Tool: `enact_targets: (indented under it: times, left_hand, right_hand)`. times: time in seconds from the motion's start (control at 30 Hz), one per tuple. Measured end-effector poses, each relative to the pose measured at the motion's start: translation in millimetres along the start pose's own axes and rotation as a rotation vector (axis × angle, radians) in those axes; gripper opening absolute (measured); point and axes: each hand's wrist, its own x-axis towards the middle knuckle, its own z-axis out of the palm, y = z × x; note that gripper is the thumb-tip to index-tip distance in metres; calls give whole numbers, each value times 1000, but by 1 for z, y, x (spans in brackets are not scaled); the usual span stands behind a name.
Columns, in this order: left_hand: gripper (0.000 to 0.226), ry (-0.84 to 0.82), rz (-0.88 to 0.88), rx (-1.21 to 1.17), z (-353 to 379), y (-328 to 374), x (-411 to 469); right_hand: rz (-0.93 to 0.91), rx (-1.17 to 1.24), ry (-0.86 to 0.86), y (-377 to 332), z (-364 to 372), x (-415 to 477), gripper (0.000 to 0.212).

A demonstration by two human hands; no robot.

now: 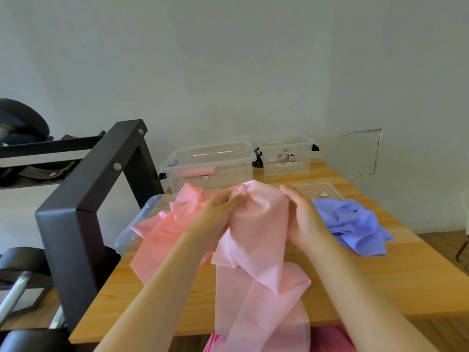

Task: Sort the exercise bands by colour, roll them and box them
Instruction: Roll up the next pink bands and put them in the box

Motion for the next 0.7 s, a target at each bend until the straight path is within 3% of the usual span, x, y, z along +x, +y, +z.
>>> enact_targets:
  times: [0.1,0.23,0.37,0.47,0.53,0.6,0.7]
  left_hand:
    - [18,36,-50,-140,-7,-9,-7]
    - [16,-61,-35,-312,-10,-3,-15]
    - [69,-124,41,-383,-11,6,-16]
    - [75,-150,112,-364,-11,18,-12]
    - [54,-209,141,-335,-12,29,-9]
    - [30,-266,133,-317,-12,38,-9]
    - [40,-272,120,-187,-14,41,-9]
  right_hand:
    - [61,157,-3,1,-13,-2,23]
    - [47,117,-70,0,-15,-6,26]
    - [178,51,-210,-3,-15,-7,55]
    - [319,80,-354,-4,-9,-17,74]
    - [320,111,-455,-2,-3,-17,94]
    - [262,124,-456,-1,3,-13,93]
    - [203,132,-369,-4,8,-3,73]
